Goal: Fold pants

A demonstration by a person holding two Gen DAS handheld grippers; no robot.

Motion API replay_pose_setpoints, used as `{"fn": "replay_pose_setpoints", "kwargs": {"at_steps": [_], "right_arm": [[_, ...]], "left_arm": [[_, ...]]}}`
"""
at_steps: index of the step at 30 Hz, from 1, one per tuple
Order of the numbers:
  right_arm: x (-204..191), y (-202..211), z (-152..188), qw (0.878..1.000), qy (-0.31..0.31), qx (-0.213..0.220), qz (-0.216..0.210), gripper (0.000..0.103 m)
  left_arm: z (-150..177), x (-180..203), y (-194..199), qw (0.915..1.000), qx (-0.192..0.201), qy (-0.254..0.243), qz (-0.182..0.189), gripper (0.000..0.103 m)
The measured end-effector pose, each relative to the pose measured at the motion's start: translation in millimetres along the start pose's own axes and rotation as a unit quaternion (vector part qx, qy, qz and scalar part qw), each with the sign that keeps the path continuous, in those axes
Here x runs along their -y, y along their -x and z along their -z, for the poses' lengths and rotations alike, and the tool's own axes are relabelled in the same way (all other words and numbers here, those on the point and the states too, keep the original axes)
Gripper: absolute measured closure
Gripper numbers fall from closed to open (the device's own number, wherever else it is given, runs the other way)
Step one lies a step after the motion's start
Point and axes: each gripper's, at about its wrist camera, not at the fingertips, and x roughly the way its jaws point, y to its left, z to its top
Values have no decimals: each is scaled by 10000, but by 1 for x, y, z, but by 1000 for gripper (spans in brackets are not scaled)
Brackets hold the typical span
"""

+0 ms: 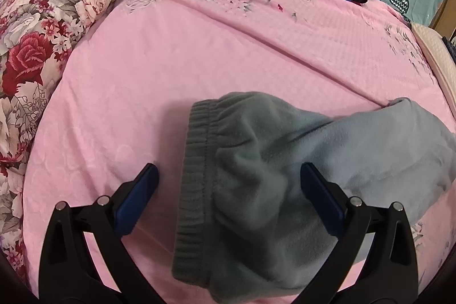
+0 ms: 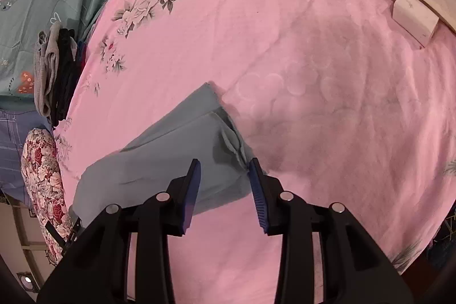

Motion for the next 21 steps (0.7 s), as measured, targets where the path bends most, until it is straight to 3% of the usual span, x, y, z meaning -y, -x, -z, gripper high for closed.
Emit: {"fn": "replay_pose_setpoints", "kwargs": {"at_steps": [5, 21], "right_arm": [[0, 4, 1, 9999, 63, 16, 79, 65], [13, -9, 2, 9968, -573, -138, -536, 61]], "left_arm": [[0, 0, 0, 10000, 3, 11, 2, 2], [1, 0, 0, 10000, 11, 11, 6, 2]]}}
